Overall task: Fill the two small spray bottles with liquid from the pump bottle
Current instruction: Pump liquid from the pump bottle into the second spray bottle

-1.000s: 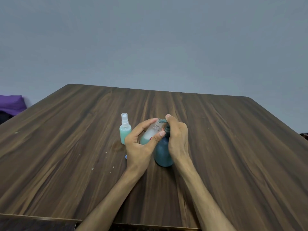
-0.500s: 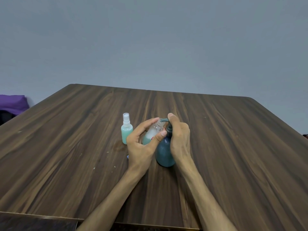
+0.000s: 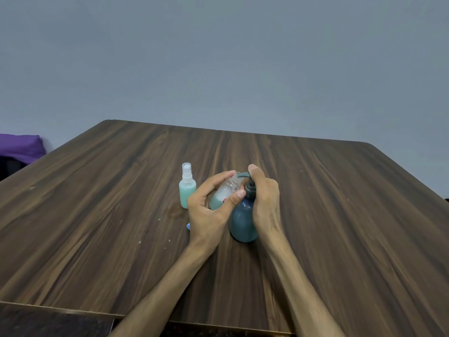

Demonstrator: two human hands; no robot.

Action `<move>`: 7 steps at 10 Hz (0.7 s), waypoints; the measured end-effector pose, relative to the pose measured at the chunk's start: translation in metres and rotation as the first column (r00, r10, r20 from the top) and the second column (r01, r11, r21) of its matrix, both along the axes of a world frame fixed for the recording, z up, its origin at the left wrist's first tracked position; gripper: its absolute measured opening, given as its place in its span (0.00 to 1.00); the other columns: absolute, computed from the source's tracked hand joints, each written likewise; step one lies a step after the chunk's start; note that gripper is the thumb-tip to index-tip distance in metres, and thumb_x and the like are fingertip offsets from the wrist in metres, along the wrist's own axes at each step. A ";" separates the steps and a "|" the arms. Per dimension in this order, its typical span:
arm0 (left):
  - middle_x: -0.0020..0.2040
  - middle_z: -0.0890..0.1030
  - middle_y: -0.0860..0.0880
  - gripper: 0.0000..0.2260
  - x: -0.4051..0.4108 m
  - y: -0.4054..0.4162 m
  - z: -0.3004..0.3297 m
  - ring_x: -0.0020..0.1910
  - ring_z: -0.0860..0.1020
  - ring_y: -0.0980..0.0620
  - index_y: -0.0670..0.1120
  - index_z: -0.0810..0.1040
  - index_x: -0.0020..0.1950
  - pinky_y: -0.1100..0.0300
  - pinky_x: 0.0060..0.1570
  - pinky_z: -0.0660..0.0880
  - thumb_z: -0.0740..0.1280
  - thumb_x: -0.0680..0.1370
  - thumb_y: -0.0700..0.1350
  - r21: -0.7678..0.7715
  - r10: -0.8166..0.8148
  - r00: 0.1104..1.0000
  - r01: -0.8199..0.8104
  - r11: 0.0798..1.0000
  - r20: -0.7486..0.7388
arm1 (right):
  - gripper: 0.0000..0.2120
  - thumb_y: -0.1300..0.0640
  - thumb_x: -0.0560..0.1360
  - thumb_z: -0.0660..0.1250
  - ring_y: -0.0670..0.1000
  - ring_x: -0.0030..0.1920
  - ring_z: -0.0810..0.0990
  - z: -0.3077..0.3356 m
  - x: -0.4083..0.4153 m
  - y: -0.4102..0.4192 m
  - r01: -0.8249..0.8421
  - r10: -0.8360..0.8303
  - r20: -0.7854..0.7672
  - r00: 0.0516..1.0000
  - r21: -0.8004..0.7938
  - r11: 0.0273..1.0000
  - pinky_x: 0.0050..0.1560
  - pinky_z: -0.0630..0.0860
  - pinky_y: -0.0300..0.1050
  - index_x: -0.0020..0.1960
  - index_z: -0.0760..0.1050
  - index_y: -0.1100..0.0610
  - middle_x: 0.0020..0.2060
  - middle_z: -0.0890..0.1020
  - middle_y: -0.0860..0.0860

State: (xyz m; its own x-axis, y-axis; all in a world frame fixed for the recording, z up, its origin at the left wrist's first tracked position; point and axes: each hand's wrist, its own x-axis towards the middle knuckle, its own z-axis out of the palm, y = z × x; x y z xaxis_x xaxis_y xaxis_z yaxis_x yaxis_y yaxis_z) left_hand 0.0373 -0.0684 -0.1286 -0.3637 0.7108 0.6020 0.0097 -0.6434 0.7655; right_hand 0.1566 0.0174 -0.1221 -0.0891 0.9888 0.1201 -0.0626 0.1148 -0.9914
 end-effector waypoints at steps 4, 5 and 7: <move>0.55 0.87 0.53 0.15 0.000 -0.003 0.003 0.56 0.85 0.52 0.44 0.84 0.59 0.64 0.56 0.80 0.77 0.73 0.37 -0.007 -0.005 1.000 0.006 1.000 0.015 | 0.16 0.37 0.65 0.74 0.60 0.48 0.80 0.015 0.005 -0.004 -0.093 0.093 0.008 0.996 -0.063 0.994 0.59 0.77 0.64 0.35 0.87 0.49 0.40 0.86 0.56; 0.55 0.87 0.51 0.15 -0.001 -0.001 0.004 0.57 0.85 0.50 0.45 0.85 0.58 0.61 0.58 0.79 0.78 0.73 0.35 -0.009 0.003 0.999 -0.003 1.000 0.041 | 0.12 0.45 0.72 0.72 0.54 0.39 0.81 0.068 0.011 -0.043 -0.128 0.141 0.185 0.973 -0.078 0.989 0.44 0.75 0.47 0.38 0.84 0.54 0.33 0.84 0.50; 0.56 0.87 0.51 0.16 -0.002 0.000 0.007 0.56 0.85 0.51 0.43 0.84 0.59 0.62 0.57 0.79 0.78 0.73 0.32 -0.006 0.005 1.000 -0.005 1.000 0.026 | 0.11 0.59 0.81 0.61 0.52 0.35 0.85 0.126 -0.002 -0.022 -0.149 0.174 0.560 0.810 -0.091 0.985 0.38 0.76 0.43 0.47 0.81 0.58 0.38 0.89 0.55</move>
